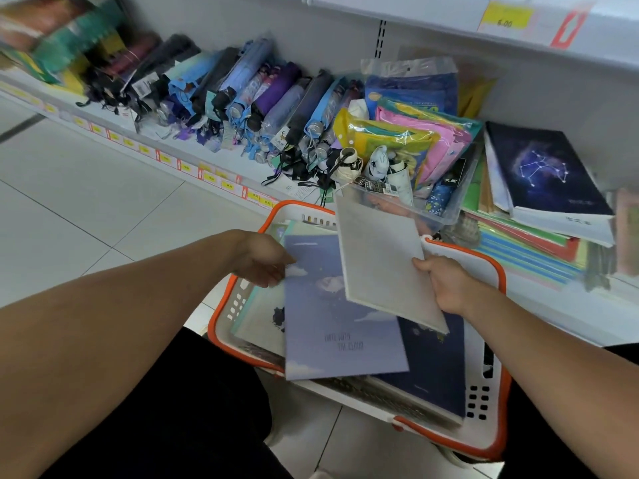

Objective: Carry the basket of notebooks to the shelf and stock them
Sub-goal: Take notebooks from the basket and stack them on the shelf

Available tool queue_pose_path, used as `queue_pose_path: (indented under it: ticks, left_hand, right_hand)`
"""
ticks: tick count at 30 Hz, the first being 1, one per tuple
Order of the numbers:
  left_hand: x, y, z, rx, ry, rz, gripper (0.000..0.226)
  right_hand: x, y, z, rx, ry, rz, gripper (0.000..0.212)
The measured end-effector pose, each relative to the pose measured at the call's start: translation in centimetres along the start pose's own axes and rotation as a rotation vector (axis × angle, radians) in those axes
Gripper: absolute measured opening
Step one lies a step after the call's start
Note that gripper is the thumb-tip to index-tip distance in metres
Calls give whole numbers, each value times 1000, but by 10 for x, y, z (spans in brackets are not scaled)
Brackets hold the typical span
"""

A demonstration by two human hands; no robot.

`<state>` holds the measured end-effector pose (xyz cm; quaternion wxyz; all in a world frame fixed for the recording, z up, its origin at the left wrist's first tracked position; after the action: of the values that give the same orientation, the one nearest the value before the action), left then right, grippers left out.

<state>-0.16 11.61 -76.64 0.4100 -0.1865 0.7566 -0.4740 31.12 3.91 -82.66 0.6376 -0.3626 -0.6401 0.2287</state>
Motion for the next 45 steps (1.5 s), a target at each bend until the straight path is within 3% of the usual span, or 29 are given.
queue_pose_path:
  ticks: [9,16,20,23,27,31,35,38,41,45]
  left_hand:
    - [-6,-1,22,5,-131,68,48]
    - [-1,0,27,111,-243,77,39]
    - [-14,-14,41,234,-422,216,34]
    - [-34,-22,32,168,-539,364,34]
    - [-67,-39,7,34,-632,545,35]
    - [-87,-61,-11,-89,-717,657,34]
    - [-98,-85,-14,23,-789,626,35]
    - [-109,-105,-4,152,-839,624,43]
    - [-118,-116,6,194,-816,698,34]
    - [-125,-128,10,234,-739,749,38]
  right_hand:
    - [5,-4,31,32,-385,-178,28]
    - [17,-9,26,138,-196,-76,31]
    - [23,-16,27,148,-153,-63,34]
    - [51,-25,32,149,-128,-195,38]
    - [85,-37,35,2,-82,-305,32]
    - [107,-57,36,59,-10,-344,33]
    - [133,-82,32,105,19,-422,30]
    - [157,-98,30,10,-55,-502,31]
    - [178,-115,26,-69,-120,-557,32]
    - [188,-138,24,57,-108,-574,34]
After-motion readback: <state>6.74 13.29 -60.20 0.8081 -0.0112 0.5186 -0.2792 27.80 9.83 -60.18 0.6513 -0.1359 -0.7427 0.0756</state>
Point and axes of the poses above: each hand's wrist, its own y-axis towards the middle knuckle, its own z-axis out of the palm, x = y × z, the point moved 5 cm from there along y, towards the middle knuckle, and after that the axes turned 13 degrees about -y, right-handed, at the moved point
